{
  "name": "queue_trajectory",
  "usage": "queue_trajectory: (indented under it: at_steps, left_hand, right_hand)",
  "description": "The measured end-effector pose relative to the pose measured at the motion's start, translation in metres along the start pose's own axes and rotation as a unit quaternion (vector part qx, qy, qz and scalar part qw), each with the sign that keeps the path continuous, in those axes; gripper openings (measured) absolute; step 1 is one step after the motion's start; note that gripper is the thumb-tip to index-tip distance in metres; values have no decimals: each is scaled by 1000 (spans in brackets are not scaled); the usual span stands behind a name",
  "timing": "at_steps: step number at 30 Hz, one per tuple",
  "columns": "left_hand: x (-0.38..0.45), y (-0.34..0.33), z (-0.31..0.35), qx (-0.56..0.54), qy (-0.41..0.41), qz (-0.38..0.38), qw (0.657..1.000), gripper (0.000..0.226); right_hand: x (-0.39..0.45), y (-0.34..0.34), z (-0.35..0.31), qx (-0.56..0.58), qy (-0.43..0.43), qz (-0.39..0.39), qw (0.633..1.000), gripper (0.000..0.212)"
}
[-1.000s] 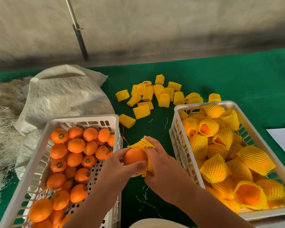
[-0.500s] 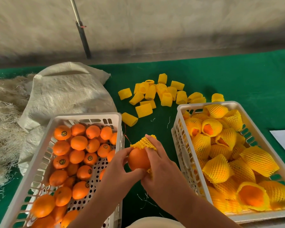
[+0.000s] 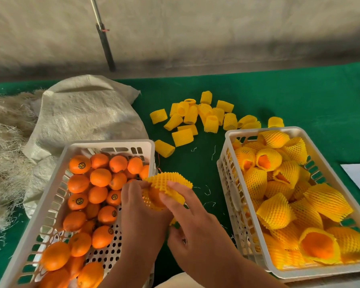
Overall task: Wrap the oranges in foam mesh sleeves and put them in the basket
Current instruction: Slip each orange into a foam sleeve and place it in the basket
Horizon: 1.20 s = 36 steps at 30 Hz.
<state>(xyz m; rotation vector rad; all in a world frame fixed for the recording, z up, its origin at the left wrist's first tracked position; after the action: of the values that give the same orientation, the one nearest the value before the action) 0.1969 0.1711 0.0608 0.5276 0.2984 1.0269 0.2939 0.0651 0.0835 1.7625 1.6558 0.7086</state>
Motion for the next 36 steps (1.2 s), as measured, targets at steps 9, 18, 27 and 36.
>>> queue_trajectory:
  at_steps: [9,18,27,36]
  left_hand:
    - [-6,2,8,77,-83,5,994,77]
    - [-16,-35,15,113,-67,-106,986,92]
    - [-23,-45,6,106,-150,-163,969,58]
    - [-18,-9,-134,256,107,-180,944,67]
  right_hand:
    - [9,12,37,188,-112,45,975,110]
    - [10,-1,64,210,-188,132,950,99]
    - [-17,29,113,133,-228,169,950,94]
    - [-102,111,252,11,-373,274,887,95]
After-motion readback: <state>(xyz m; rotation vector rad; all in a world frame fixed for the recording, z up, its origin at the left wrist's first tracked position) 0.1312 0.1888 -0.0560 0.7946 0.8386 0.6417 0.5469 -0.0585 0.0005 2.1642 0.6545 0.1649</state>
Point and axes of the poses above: each hand's wrist, its own x-axis towards the middle knuckle, its own y-axis out of the back of the hand, z = x × y, the point moved 8 cm from there along x, towards the middle knuckle, and after that the axes turned 15 degrees about -z, right-handed, at the moved point
